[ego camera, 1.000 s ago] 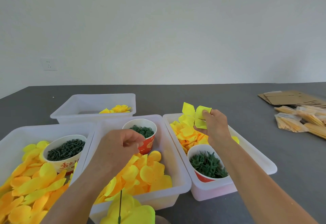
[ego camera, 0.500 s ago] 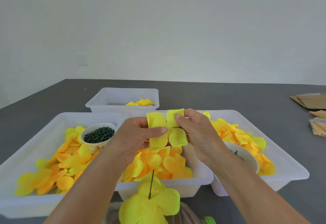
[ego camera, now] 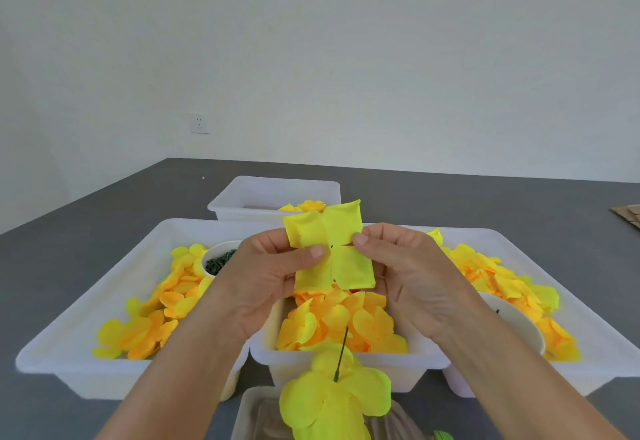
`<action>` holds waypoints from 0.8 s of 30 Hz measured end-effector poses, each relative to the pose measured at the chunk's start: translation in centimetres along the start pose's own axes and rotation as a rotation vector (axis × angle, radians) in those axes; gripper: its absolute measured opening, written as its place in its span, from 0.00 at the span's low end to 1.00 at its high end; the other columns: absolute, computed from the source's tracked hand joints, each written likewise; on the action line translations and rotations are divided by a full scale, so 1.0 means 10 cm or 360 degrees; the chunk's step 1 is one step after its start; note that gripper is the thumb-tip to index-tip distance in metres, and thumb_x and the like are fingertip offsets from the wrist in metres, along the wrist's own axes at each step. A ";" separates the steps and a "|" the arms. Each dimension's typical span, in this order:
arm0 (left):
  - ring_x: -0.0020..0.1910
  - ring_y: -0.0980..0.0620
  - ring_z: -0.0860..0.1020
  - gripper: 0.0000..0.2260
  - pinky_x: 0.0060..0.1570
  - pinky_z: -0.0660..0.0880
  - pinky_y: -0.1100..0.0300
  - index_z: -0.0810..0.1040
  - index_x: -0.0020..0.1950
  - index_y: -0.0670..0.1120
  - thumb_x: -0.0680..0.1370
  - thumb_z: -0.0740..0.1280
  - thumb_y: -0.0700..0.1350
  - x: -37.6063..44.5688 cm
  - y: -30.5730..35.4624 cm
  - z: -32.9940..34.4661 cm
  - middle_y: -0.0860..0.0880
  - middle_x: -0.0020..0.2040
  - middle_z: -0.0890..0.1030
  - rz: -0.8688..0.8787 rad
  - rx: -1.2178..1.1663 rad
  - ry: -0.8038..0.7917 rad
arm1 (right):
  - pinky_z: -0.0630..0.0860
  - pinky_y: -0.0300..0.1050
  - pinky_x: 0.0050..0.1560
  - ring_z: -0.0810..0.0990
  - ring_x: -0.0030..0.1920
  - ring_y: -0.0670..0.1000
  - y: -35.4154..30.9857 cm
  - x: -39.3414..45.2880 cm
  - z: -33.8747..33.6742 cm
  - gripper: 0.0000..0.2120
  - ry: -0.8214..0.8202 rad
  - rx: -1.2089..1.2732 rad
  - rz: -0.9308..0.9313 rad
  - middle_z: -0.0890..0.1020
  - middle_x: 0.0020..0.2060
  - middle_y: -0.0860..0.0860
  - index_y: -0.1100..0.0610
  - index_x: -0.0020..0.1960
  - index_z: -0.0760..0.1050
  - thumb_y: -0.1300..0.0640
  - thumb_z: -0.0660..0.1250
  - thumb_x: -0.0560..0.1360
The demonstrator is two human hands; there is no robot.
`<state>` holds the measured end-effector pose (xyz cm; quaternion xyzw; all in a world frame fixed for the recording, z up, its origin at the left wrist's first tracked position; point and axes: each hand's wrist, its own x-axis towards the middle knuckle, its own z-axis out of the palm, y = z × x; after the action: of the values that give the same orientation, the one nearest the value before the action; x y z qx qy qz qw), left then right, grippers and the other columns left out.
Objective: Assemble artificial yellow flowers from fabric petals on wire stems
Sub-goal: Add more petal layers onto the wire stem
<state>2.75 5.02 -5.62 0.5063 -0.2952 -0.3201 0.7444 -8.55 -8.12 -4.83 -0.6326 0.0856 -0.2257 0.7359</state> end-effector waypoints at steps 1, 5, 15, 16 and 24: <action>0.48 0.42 0.83 0.18 0.49 0.80 0.50 0.82 0.52 0.38 0.62 0.71 0.38 -0.02 0.00 -0.01 0.40 0.49 0.84 0.0103 0.0059 0.0009 | 0.80 0.45 0.37 0.82 0.37 0.52 0.00 -0.02 0.01 0.08 -0.0019 -0.0043 -0.0071 0.85 0.38 0.55 0.55 0.39 0.83 0.55 0.72 0.62; 0.37 0.53 0.81 0.08 0.37 0.78 0.63 0.80 0.36 0.39 0.62 0.72 0.28 -0.08 0.00 0.00 0.48 0.36 0.84 0.0563 0.0461 0.0133 | 0.78 0.47 0.36 0.81 0.33 0.48 0.04 -0.06 0.04 0.11 0.0146 -0.0658 -0.0630 0.84 0.33 0.50 0.52 0.35 0.82 0.68 0.73 0.66; 0.46 0.49 0.81 0.14 0.51 0.77 0.48 0.79 0.41 0.52 0.66 0.72 0.33 -0.14 -0.02 0.00 0.51 0.42 0.83 0.1123 0.0878 0.0310 | 0.75 0.46 0.44 0.78 0.40 0.55 0.08 -0.11 -0.02 0.06 0.0323 -0.1685 -0.1825 0.83 0.37 0.53 0.64 0.38 0.81 0.72 0.69 0.68; 0.47 0.48 0.81 0.15 0.51 0.77 0.46 0.80 0.43 0.53 0.66 0.72 0.33 -0.15 -0.02 0.00 0.51 0.42 0.83 0.1136 0.0901 0.0323 | 0.75 0.46 0.44 0.79 0.40 0.56 0.07 -0.12 -0.03 0.06 0.0333 -0.1714 -0.1860 0.83 0.37 0.53 0.64 0.38 0.81 0.73 0.69 0.68; 0.40 0.54 0.82 0.12 0.44 0.77 0.62 0.83 0.41 0.50 0.68 0.73 0.33 -0.25 0.11 0.09 0.52 0.39 0.84 0.0917 0.0838 0.0260 | 0.77 0.34 0.40 0.80 0.36 0.43 -0.05 -0.22 0.09 0.14 0.0266 -0.1057 -0.1123 0.83 0.34 0.46 0.55 0.37 0.80 0.74 0.69 0.68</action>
<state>0.70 6.71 -4.60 0.6001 -0.4370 0.0298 0.6694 -10.22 -6.46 -4.51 -0.8032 -0.0079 -0.4718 0.3637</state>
